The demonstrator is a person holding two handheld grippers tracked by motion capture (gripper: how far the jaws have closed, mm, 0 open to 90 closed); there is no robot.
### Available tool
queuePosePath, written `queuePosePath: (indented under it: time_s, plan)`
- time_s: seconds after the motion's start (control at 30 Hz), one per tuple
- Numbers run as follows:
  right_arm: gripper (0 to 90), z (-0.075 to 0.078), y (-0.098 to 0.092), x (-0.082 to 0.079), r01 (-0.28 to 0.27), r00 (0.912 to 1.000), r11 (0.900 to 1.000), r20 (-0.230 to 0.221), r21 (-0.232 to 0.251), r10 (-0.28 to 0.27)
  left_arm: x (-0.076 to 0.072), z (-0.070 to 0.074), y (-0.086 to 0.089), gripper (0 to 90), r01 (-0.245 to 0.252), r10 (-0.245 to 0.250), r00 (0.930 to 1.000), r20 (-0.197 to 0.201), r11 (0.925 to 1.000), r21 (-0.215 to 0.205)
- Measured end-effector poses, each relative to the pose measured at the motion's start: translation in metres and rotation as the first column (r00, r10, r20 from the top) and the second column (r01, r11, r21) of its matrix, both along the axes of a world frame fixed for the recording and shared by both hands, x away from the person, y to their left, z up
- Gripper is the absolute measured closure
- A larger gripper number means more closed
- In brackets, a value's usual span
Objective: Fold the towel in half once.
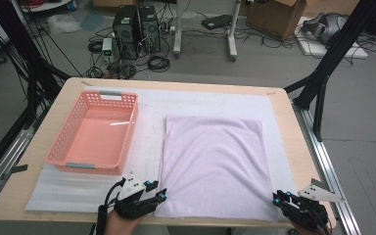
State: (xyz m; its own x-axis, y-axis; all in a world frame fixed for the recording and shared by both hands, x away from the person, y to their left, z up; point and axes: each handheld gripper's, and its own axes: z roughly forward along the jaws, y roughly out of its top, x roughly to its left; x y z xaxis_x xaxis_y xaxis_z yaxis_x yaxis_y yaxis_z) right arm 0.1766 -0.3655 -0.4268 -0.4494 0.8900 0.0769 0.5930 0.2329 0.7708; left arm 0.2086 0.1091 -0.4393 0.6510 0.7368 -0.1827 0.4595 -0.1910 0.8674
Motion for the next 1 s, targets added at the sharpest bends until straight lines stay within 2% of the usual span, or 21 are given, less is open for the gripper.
queuePosePath:
  time_s: [0.17,0.23,0.3,0.5,0.6,0.63,0.67,0.7,0.77,0.8,0.87,0.93,1.0]
  plan:
    - [75.2,0.002,0.001,0.024,0.028,0.9985,1.000,0.047,0.000,-0.028,0.031,-0.003,0.002,58.7,-0.028,0.028,0.9989,-0.037,0.9995,-0.012]
    - [76.0,0.002,-0.001,0.036,0.048,0.9976,0.999,0.049,0.012,-0.049,0.042,-0.004,0.002,59.4,-0.031,0.030,0.9983,-0.050,0.9993,-0.020]
    - [76.3,0.000,-0.004,0.048,0.066,0.9970,0.997,0.038,0.033,-0.067,0.051,-0.004,0.002,59.9,-0.029,0.028,0.9977,-0.062,0.9993,-0.023]
    - [75.7,-0.010,-0.003,0.089,0.099,0.9951,0.994,0.000,0.045,-0.099,0.072,-0.006,0.001,60.2,-0.017,0.015,0.9969,-0.078,0.9994,-0.029]
    - [75.1,-0.018,0.001,0.108,0.099,0.9948,0.992,-0.030,0.074,-0.097,0.076,-0.009,0.002,60.2,-0.022,0.020,0.9955,-0.093,0.9994,-0.027]
    - [79.1,-0.022,0.004,0.113,0.098,0.9943,0.992,-0.048,0.073,-0.095,0.076,-0.010,0.002,60.2,-0.024,0.022,0.9951,-0.097,0.9994,-0.026]
    - [84.5,-0.024,0.005,0.114,0.098,0.9947,0.993,-0.037,0.064,-0.096,0.076,-0.010,0.003,60.3,-0.025,0.022,0.9951,-0.096,0.9993,-0.027]
    - [86.3,-0.023,0.005,0.115,0.101,0.9944,0.994,-0.039,0.052,-0.099,0.075,-0.010,0.003,60.5,-0.029,0.026,0.9949,-0.098,0.9992,-0.028]
    - [87.1,-0.017,0.007,0.112,0.141,0.9900,0.987,-0.001,-0.073,-0.141,0.074,-0.009,0.005,60.8,-0.035,0.032,0.9954,-0.090,0.9990,-0.030]
    - [87.1,-0.016,0.005,0.111,0.151,0.9884,0.986,-0.010,-0.070,-0.152,0.073,-0.008,0.005,60.9,-0.040,0.037,0.9956,-0.086,0.9987,-0.032]
    - [84.5,-0.019,0.000,0.108,0.141,0.9895,0.990,-0.030,-0.015,-0.141,0.072,-0.007,0.005,60.9,-0.040,0.038,0.9957,-0.084,0.9988,-0.028]
    - [70.1,-0.019,-0.002,0.104,0.129,0.9916,0.992,-0.017,0.014,-0.128,0.073,-0.006,0.003,60.9,-0.040,0.038,0.9959,-0.082,0.9988,-0.028]
    - [68.8,-0.016,-0.004,0.101,0.133,0.9911,0.991,-0.001,0.031,-0.133,0.078,-0.004,0.002,60.8,-0.046,0.043,0.9956,-0.084,0.9984,-0.032]
